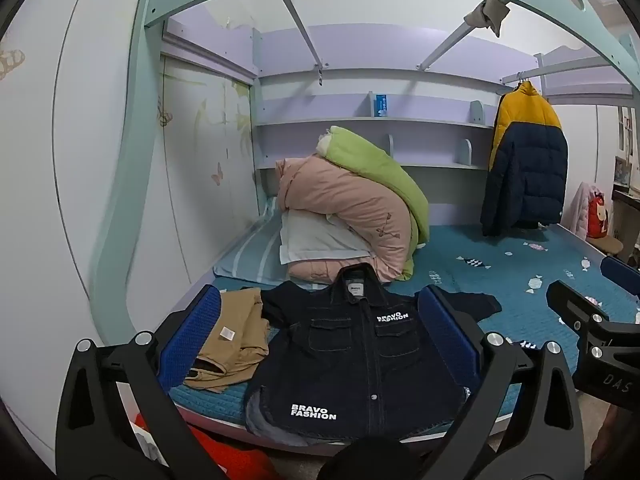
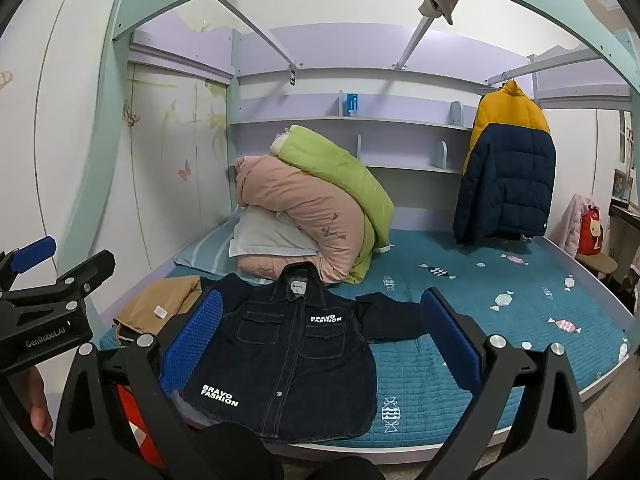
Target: Fold large clothes
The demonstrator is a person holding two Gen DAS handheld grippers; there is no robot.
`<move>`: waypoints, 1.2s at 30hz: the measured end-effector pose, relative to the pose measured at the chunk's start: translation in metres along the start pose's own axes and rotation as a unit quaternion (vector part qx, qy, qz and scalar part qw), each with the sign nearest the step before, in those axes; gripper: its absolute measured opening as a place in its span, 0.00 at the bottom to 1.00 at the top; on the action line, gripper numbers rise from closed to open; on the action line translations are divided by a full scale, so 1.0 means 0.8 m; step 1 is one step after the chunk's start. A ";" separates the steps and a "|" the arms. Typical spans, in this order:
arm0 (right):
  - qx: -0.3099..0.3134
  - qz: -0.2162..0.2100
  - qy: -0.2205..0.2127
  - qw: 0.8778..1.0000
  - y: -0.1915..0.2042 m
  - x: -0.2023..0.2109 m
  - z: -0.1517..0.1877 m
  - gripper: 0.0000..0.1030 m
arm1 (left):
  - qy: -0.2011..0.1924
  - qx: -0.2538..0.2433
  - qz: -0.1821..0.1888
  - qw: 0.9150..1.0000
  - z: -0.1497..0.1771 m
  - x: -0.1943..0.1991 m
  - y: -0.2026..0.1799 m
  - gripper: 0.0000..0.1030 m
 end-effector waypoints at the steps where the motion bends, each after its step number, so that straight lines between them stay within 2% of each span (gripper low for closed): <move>1: -0.001 0.000 -0.001 1.000 0.000 0.000 0.000 0.93 | 0.001 0.000 0.001 1.000 0.000 0.000 0.000 0.95; 8: -0.001 0.000 0.001 1.000 0.001 0.001 -0.001 0.93 | 0.007 0.005 0.005 1.000 0.000 -0.005 0.009 0.95; 36: -0.006 -0.001 0.000 1.000 0.003 0.002 0.001 0.93 | -0.001 -0.005 -0.002 1.000 0.005 -0.001 -0.004 0.95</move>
Point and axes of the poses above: each gripper's, at about its wrist camera, not at the fingertips, and x roughly against the way its jaws point, y to its left, z to its underside, the point moved 5 cm from there along -x, roughly the way its jaws point, and after that the axes turned 2 degrees about x, right-handed, at the moved point
